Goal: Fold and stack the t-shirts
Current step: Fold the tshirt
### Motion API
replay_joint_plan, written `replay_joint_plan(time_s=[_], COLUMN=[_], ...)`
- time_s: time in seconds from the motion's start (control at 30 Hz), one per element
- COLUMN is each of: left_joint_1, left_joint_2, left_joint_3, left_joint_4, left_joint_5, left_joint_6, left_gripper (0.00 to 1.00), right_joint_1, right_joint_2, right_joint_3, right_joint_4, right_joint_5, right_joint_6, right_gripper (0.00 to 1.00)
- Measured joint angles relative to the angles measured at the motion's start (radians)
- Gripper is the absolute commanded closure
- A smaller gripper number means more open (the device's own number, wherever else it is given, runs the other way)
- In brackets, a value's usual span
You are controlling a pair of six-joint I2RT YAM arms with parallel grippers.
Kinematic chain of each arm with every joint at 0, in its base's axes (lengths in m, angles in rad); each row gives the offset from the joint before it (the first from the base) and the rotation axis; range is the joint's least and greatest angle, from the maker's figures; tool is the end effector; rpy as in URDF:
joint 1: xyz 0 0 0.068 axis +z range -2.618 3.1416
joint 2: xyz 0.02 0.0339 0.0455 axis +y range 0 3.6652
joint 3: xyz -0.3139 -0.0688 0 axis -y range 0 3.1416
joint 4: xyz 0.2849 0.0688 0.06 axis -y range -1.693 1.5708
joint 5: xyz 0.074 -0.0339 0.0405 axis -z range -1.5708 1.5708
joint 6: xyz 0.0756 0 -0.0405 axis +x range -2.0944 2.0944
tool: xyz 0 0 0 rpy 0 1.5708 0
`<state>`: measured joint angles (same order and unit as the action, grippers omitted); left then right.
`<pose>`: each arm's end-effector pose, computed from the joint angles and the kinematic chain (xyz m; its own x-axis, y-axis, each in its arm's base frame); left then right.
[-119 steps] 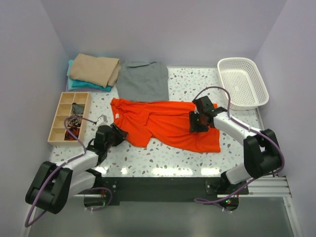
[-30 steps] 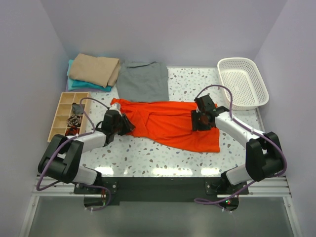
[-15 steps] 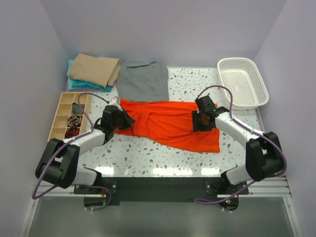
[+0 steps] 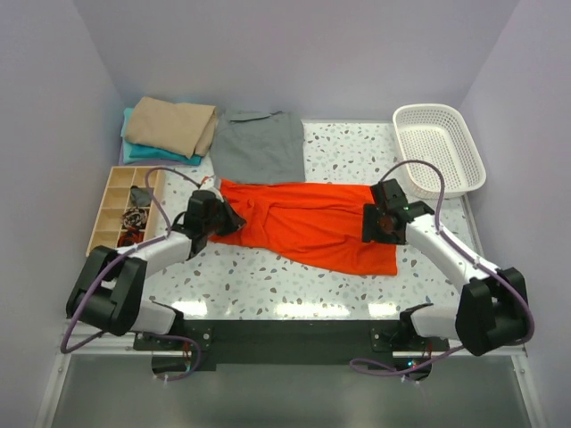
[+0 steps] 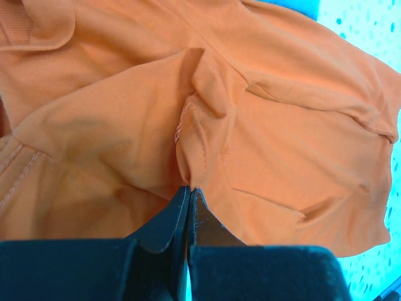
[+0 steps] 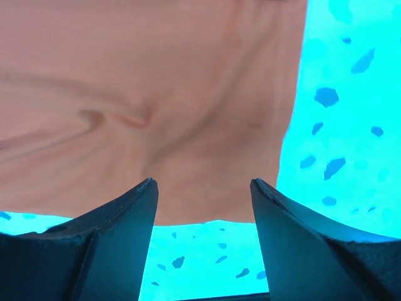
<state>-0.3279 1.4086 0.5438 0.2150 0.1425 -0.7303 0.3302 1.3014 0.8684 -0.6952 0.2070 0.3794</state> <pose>0.2979 -0.1127 0.1554 -0.7108 -0.4557 -0.5358 -0.0649 0.8010 -0.5952 0.2733 0.0773 0.2173 -0.8807 0.0813 -0.4666 0.0992 0.9950 -0.0139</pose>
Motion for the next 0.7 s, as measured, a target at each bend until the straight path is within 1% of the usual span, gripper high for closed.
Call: replay_joint_plan(time_s=[0.13, 0.23, 0.33, 0.43, 0.53, 0.7], left_joint_1=[-0.001, -0.001, -0.001, -0.001, -0.001, -0.001], left_joint_2=[-0.089, -0.175, -0.245, -0.288, -0.312, -0.359], left_joint_3=[0.008, 0.010, 0.010, 0.010, 0.010, 0.010], left_joint_4=[-0.060, -0.108, -0.148, -0.178, -0.212, -0.285], left_joint_5=[-0.011, -0.021, -0.024, -0.024, -0.024, -0.019], left_joint_6=[0.017, 0.019, 0.022, 0.028, 0.035, 0.038], left_gripper=[1.00, 1.00, 1.00, 1.00, 1.00, 1.00], right_joint_1=[-0.003, -0.003, -0.004, -0.004, -0.004, -0.004], right_joint_2=[-0.090, -0.154, -0.232, -0.293, -0.308, -0.308], right_joint_3=[-0.085, -0.119, -0.156, -0.234, -0.304, -0.365], right_joint_4=[-0.044, -0.095, -0.100, -0.078, -0.071, -0.039], right_joint_5=[0.042, 0.063, 0.060, 0.035, 0.019, 0.009], right_joint_6=[0.077, 0.157, 0.254, 0.350, 0.423, 0.494], right_gripper=[0.37, 0.37, 0.39, 0.41, 0.41, 0.42])
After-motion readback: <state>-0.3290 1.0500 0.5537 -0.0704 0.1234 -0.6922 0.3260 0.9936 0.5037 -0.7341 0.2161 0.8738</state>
